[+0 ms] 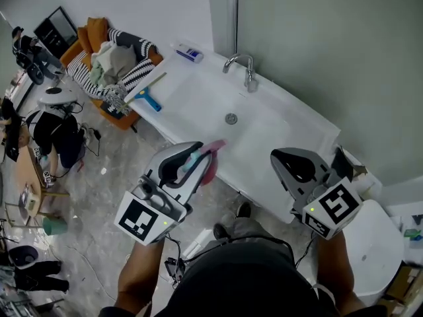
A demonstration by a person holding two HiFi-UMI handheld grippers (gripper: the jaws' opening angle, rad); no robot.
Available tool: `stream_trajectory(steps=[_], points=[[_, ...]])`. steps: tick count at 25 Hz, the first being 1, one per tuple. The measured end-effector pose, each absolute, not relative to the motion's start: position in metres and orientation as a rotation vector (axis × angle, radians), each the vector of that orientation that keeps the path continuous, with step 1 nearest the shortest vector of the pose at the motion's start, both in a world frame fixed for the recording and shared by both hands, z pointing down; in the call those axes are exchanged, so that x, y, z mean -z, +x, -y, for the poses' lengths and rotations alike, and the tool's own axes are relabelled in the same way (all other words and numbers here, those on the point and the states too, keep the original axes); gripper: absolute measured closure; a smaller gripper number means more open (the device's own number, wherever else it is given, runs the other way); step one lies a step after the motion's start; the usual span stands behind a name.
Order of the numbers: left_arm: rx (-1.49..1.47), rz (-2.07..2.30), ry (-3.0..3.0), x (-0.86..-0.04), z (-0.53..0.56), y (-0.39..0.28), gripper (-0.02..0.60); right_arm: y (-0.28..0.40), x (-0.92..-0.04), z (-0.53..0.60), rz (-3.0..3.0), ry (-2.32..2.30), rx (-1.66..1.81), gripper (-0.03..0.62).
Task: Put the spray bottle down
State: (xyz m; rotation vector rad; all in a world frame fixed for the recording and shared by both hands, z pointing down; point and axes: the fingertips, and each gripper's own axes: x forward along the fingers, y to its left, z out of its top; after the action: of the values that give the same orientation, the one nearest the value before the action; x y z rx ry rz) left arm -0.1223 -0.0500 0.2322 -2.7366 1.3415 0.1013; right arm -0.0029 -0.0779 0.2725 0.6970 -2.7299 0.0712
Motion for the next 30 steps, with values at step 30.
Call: stream_trajectory(steps=[30], points=[[-0.029,-1.441,-2.683,-0.236,0.191,-0.104,0.514,0.005,-0.285,0.218,2.785,0.578,-0.102,0.585]])
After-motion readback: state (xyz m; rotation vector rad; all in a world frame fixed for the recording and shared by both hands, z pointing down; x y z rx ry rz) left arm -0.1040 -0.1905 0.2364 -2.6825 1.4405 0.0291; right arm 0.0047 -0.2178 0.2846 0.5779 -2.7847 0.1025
